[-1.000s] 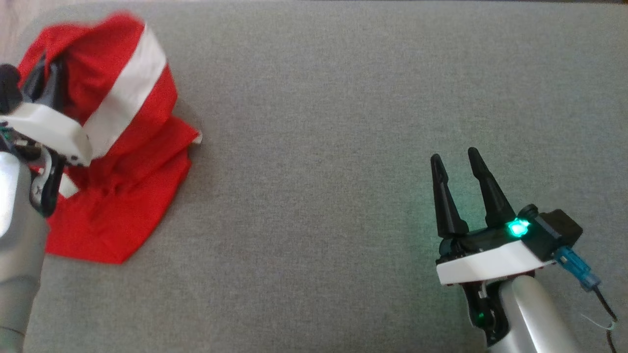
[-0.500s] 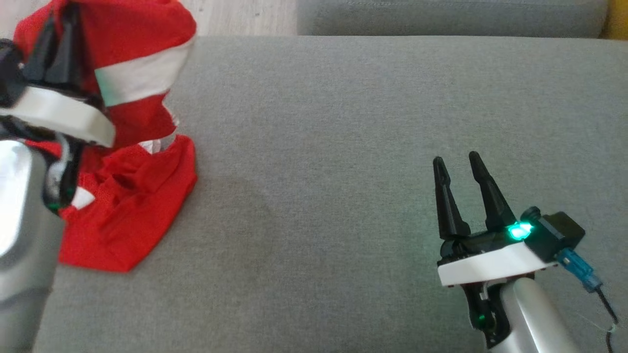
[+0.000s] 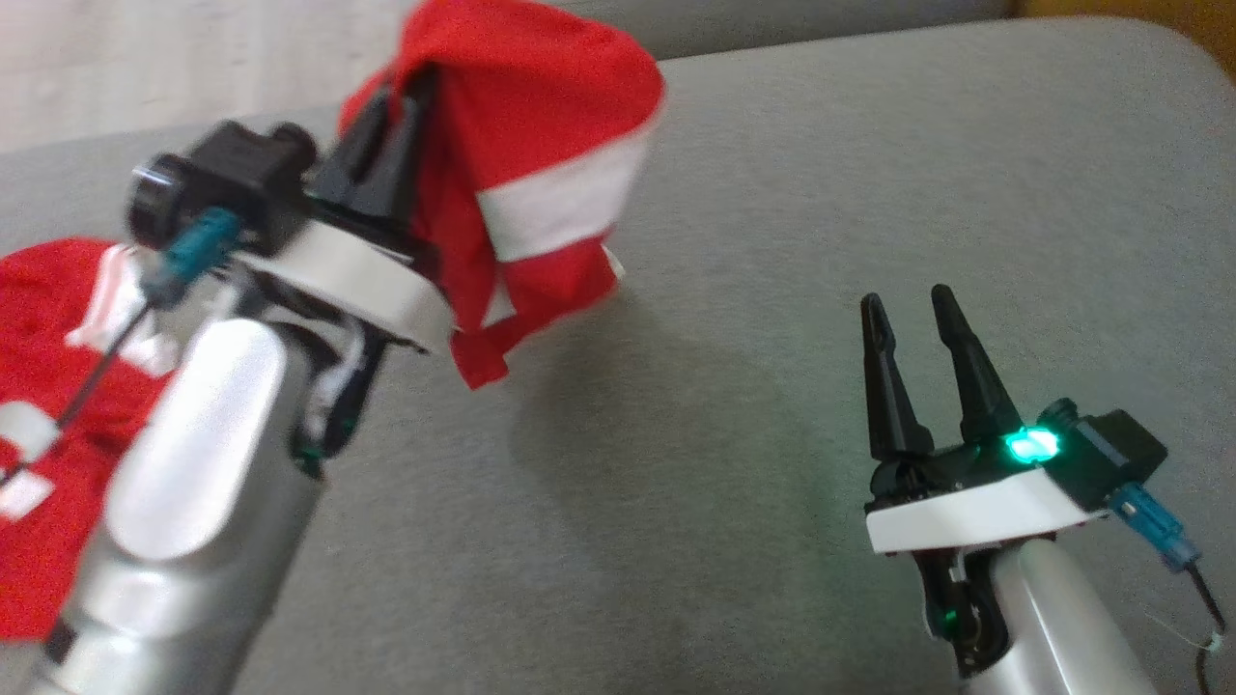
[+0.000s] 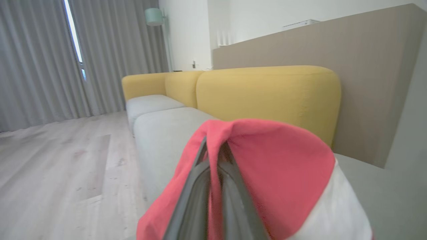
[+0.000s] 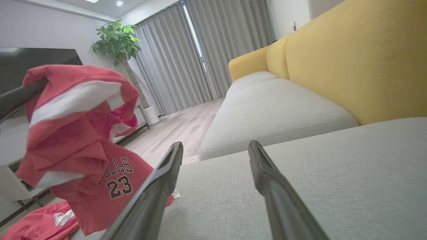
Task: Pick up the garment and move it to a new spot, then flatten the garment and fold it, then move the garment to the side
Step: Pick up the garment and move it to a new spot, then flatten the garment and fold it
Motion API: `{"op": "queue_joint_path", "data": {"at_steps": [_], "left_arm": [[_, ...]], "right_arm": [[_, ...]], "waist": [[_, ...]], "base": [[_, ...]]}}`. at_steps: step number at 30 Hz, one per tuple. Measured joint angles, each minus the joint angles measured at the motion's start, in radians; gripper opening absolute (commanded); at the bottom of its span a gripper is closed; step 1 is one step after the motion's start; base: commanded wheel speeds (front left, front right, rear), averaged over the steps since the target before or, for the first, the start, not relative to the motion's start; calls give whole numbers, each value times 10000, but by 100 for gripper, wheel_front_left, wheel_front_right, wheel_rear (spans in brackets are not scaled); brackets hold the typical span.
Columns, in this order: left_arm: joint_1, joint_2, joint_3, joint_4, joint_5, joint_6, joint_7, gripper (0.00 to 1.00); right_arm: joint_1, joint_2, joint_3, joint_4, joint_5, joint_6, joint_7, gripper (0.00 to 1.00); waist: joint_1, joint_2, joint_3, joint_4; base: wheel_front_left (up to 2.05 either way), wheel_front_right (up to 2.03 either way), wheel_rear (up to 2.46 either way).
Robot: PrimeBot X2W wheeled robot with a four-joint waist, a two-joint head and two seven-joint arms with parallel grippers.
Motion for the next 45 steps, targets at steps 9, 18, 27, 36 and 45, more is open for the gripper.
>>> {"op": "queue_joint_path", "data": {"at_steps": [9, 18, 27, 36, 45], "left_arm": [[-346, -1227, -848, 1076, 46, -31, -332, 100], [-1093, -1277, -671, 2474, 520, 2, -2121, 100], [1476, -278, -182, 2303, 370, 134, -3515, 100], [4372, -504, 305, 1388, 339, 830, -3728, 100], [5731, -1473, 1498, 525, 1058, 685, -3741, 100]], "right_arm": [[-458, -2, 4, -500, 504, 0, 0, 100], [-417, 2, -414, -531, 466, 0, -2, 100], [-149, 2, -1001, -272, -159, 0, -13, 100], [636, 4, -1080, 153, -380, 0, -13, 100], [875, 8, -1035, 439, -591, 0, -13, 100]], "waist": [[0, 0, 440, -1896], [1, 0, 863, -2346], [0, 0, 332, -909], [-1, 0, -487, 163], [-1, 0, -886, 653]], "base": [[0, 0, 0], [0, 0, 0], [0, 0, 0], [0, 0, 0], [0, 0, 0]]}}
